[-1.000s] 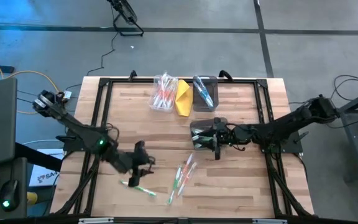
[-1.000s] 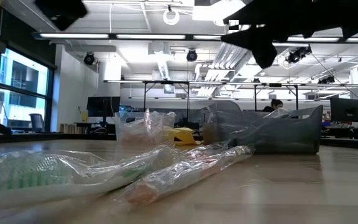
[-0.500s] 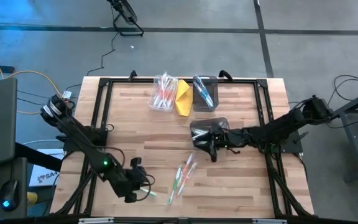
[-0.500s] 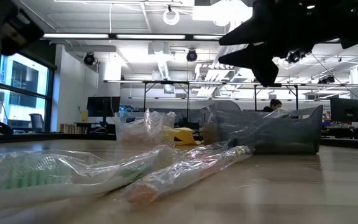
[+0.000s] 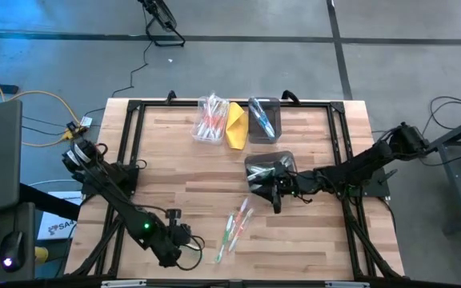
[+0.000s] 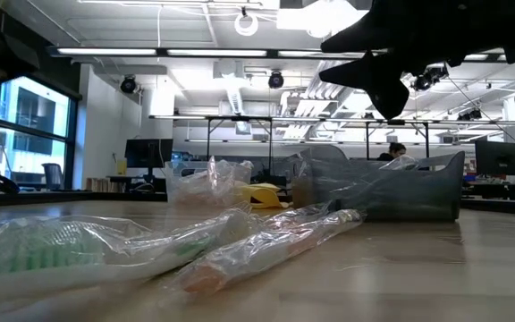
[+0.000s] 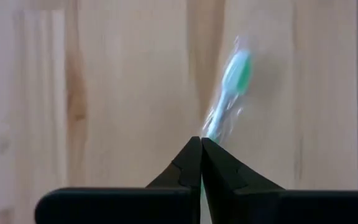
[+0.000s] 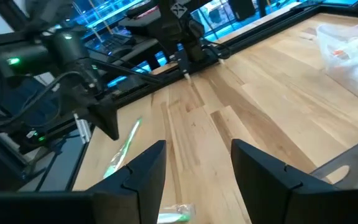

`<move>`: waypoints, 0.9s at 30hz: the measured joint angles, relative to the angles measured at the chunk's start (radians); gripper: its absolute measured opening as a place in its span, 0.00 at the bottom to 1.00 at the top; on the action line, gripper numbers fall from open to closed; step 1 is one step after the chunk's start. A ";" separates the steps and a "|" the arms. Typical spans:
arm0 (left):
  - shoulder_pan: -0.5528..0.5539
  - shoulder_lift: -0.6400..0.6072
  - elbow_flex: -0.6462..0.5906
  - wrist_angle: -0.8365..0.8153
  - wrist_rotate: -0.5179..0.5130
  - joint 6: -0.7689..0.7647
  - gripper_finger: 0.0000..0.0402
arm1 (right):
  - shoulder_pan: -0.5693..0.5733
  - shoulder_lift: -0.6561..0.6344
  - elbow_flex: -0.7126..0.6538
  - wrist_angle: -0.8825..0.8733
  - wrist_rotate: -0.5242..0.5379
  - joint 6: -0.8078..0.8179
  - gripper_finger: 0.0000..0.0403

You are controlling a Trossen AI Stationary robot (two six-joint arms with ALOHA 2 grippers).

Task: Pick & Place Toothbrushes
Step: Put the green toothbrush into the bottom black transparent bin

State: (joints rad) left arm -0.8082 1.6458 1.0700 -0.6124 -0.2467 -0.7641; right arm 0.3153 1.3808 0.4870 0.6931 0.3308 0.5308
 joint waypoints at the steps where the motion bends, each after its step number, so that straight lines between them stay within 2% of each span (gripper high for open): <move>1: 0.000 0.010 0.028 -0.054 0.003 0.000 0.01 | 0.000 0.000 0.000 0.000 0.006 0.000 0.43; 5: -0.012 0.027 0.103 -0.225 0.010 -0.001 0.01 | -0.001 0.000 0.000 0.000 0.010 0.000 0.43; 15: -0.010 0.029 0.054 -0.156 0.114 0.018 0.03 | -0.001 0.000 0.000 -0.001 0.007 0.000 0.43; 18: -0.010 0.029 0.039 -0.153 0.119 -0.007 0.09 | -0.001 0.000 0.000 -0.001 0.007 0.000 0.43; 27: -0.010 0.029 0.024 -0.140 0.127 -0.001 0.35 | -0.001 0.000 0.000 -0.002 0.007 0.000 0.43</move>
State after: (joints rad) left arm -0.8185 1.6745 1.0944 -0.7521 -0.1200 -0.7647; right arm 0.3141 1.3804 0.4870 0.6909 0.3378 0.5304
